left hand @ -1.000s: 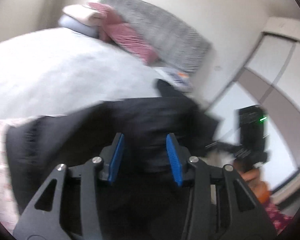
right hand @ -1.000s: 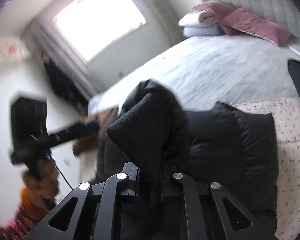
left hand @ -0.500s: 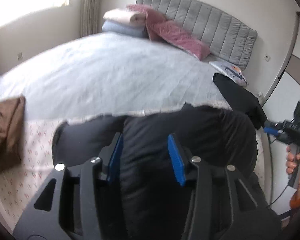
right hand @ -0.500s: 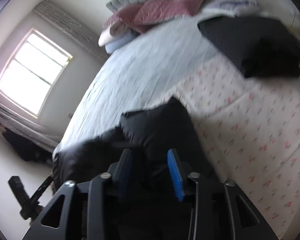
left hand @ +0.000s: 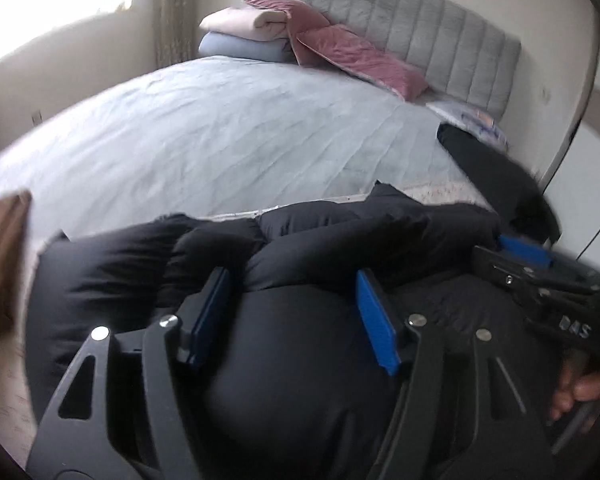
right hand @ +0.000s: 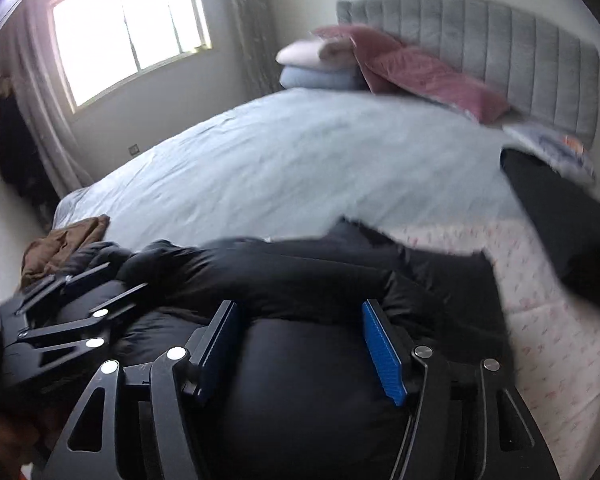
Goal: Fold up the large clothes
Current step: 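Lay the folded edge onto the jacket and open both grippers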
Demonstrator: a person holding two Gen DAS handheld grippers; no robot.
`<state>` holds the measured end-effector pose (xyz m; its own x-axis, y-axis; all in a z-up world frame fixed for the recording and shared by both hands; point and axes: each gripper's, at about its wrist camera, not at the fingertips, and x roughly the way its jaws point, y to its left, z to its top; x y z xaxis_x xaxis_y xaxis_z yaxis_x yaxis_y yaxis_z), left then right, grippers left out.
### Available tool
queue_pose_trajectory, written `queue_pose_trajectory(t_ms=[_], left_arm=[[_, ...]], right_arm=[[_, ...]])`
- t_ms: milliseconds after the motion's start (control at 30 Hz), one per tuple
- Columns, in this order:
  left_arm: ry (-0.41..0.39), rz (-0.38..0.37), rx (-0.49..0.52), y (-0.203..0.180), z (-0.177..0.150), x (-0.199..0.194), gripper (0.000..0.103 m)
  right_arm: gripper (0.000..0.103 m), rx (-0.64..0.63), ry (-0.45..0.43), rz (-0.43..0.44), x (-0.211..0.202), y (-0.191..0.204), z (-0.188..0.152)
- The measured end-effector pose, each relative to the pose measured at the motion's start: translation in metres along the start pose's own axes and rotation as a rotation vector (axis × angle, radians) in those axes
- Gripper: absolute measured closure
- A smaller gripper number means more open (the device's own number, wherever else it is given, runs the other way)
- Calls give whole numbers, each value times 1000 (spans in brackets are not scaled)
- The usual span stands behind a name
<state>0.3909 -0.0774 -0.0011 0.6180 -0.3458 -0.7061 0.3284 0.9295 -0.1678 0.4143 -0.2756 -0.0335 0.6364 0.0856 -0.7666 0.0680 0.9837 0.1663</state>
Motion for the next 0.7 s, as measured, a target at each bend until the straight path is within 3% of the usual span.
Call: queue_pose_trajectory(t_ms=[233, 367, 467, 533, 700], left_arm=[[-6, -27, -8, 25, -16, 3, 37], [19, -37, 7, 29, -21, -21, 34], [53, -55, 5, 32, -27, -57, 17], [55, -78, -6, 34, -37, -84, 14], [84, -51, -38, 43, -73, -144, 7]], right_arm=[[38, 65, 22, 51, 16, -35, -9], [38, 66, 65, 104, 2, -40, -13], [35, 73, 80, 181, -24, -48, -14], [29, 67, 62, 229, -56, -52, -19], [23, 2, 56, 202, -127, -48, -44]])
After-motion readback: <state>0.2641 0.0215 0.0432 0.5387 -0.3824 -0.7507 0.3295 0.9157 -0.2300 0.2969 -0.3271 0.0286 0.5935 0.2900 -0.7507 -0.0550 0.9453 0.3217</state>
